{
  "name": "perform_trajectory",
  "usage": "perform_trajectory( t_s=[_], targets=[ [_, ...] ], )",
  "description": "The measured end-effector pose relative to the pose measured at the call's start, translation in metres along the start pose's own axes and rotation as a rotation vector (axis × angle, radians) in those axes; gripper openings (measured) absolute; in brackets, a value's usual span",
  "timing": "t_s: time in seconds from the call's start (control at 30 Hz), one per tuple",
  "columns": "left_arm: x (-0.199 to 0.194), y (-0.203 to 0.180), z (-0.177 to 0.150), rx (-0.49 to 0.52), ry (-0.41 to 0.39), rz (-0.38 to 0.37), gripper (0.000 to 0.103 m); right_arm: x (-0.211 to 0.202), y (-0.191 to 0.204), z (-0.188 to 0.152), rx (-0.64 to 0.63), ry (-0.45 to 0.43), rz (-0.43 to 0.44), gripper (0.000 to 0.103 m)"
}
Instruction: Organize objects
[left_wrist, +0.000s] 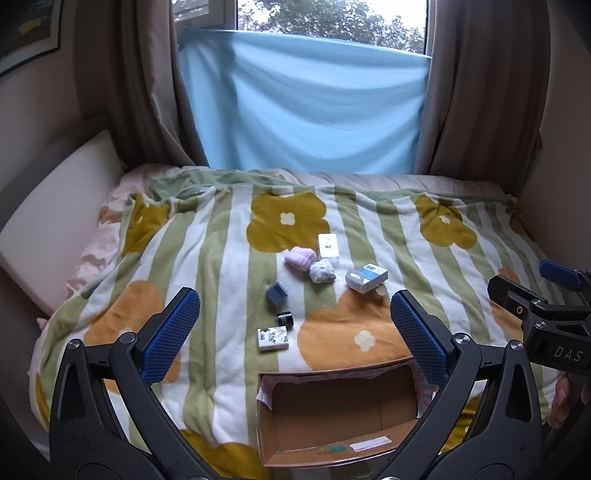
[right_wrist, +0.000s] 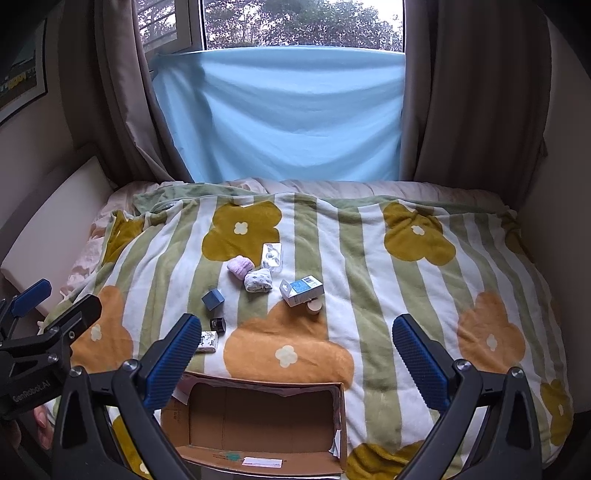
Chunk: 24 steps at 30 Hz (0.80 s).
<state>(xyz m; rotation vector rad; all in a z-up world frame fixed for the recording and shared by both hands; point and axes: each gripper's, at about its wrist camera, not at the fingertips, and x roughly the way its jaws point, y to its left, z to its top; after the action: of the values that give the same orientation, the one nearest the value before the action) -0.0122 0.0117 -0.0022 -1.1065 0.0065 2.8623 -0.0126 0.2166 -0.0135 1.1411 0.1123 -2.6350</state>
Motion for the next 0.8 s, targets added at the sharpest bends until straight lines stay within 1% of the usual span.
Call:
perform_trajectory(
  t_s=[0.17,0.33,0.57,0.8],
  targets=[
    [0.0000,0.0015,0.0007,0.001,-0.001,-0.004,0.102,0.0002,0.0007,-0.0024,-0.006,-0.002,0.007,0.103],
    [-0.0062,-0.0023,0.0034,0.020,-0.038,-0.008,0.102,-0.0001,0.0005,-0.0021,-0.007,-0.003,0.007,0.103],
    [-0.0039,-0.0006,0.0007,0.005,-0.024,-0.002,0.102,-0.0003,0.0001,-0.0011,-0.008,0.000,0.008,0.103],
    [-0.0067,-0.0033,-0.0030,0.009,-0.032,-0.011,0.102,-0.0010,0.0001,-0.0021,-0.006,-0.002,0.012,0.103]
  ],
)
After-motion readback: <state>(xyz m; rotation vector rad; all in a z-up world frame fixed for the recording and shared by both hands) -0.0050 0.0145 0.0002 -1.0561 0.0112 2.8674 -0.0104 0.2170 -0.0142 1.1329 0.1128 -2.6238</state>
